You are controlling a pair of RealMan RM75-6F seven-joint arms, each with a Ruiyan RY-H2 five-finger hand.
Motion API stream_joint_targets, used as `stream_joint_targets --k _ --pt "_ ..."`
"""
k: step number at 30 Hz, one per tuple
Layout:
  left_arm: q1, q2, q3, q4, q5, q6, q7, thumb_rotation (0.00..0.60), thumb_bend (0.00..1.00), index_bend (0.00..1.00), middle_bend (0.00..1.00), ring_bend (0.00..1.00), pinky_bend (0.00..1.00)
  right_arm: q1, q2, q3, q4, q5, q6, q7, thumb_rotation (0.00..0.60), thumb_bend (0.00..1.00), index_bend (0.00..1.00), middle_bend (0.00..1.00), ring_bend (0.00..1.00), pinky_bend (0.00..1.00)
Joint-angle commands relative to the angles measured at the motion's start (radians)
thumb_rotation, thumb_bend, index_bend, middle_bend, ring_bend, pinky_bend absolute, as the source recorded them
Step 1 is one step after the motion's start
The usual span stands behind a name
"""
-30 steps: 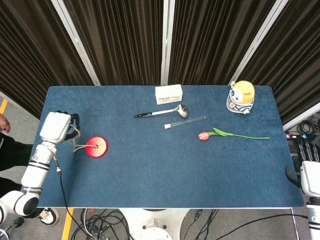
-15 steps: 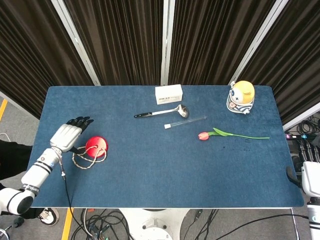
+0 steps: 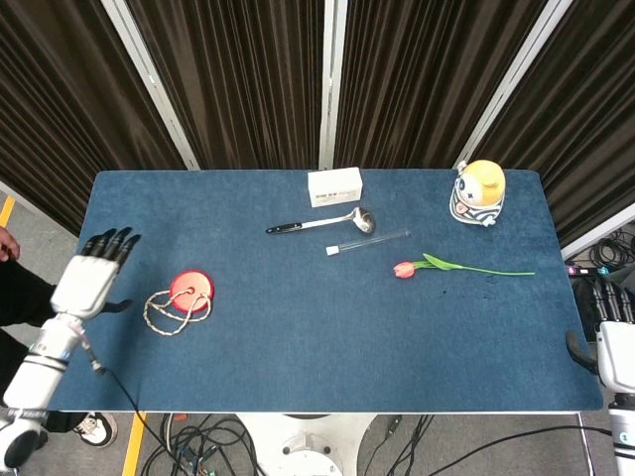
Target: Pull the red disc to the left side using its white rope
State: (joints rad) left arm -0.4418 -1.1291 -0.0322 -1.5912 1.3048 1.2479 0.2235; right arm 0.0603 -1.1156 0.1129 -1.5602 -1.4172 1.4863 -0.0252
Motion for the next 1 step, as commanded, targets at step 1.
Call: stream_joint_targets --k 1 --pt "0.192 -0.069 0.073 0.063 0.115 0.265 0.01 0.6 0.11 0.04 0.0 0.0 0.12 0.001 -0.007 -0.007 -0.001 -0.01 0.0 -0.01 0.6 0.31 0.0 0.0 0.0 0.0"
